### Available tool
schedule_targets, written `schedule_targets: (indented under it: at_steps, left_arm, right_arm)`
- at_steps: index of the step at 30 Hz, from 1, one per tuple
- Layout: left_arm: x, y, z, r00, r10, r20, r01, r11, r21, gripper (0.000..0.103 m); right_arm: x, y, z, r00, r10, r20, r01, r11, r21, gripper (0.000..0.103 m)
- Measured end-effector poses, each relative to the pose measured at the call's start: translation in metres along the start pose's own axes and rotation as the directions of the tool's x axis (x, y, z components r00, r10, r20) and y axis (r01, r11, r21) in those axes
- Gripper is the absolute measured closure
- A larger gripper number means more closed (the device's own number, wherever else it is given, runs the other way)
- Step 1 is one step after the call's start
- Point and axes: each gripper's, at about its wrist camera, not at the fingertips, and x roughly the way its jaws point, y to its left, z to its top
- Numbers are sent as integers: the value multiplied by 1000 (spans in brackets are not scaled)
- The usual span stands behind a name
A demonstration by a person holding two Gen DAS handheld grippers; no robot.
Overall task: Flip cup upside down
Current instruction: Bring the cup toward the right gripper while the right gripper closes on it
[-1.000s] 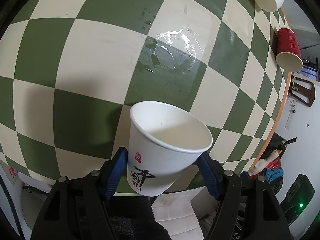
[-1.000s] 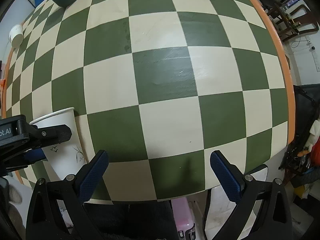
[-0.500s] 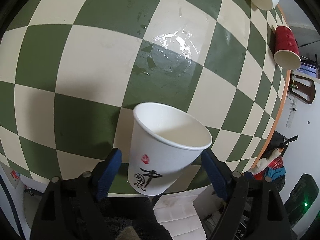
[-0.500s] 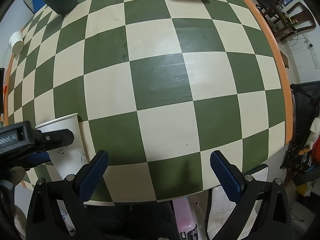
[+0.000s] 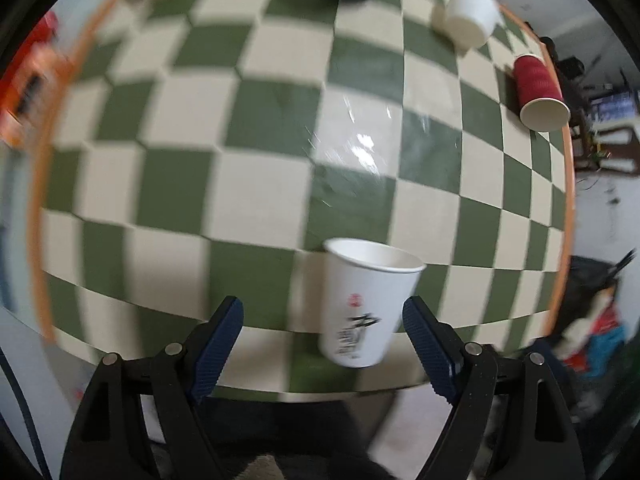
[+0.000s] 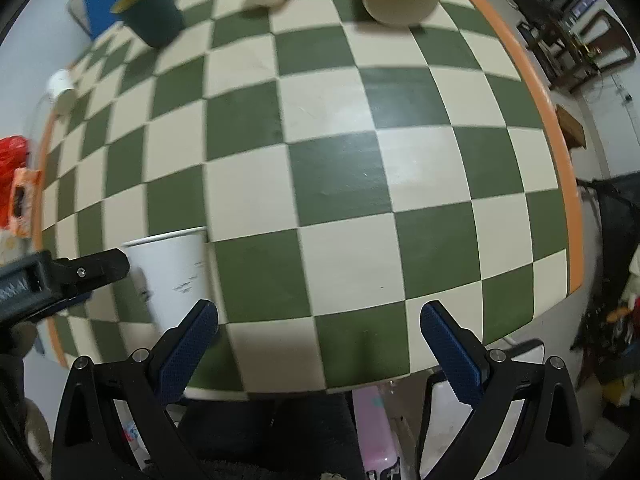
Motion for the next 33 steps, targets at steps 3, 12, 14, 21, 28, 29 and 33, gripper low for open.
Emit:
schedule_targets:
  at_steps: [3,12,14,21,28,29,33]
  left_arm:
    - [-31,5,-19,991,92,99,-99,993,62,22]
    - [-116,25,-70,953,141,269,-176,978,110,22]
    - [-128,29,-73,952,125,280,-161,981,112,22]
    - [-155,51,-69,942,88,323,-137,981,134,22]
    - [-148,77,-48,938,101,333,-152,979,133,0]
    - [-143,82,-43,933,110,341,-161,979,125,0]
    - [-119,98,-29,923,173,343,-213,973,83,0]
  right_arm:
    - [-24,20,-10,999,20,44,-19,999,-32,0]
    - [-101,70,-43,984,87,158,-72,993,-99,0]
    - [-114,80,-48,980,105,169,-87,990,-107,0]
    - [-135,115,-57,975,137,175,-121,988,-99,0]
    - [-133,138,-50,979,97,181,-72,988,-139,0]
    - [-132,139,-47,978,76,193,-45,986,-161,0]
    - [-114,161,-29,960,-91,266,198,891,-409,0]
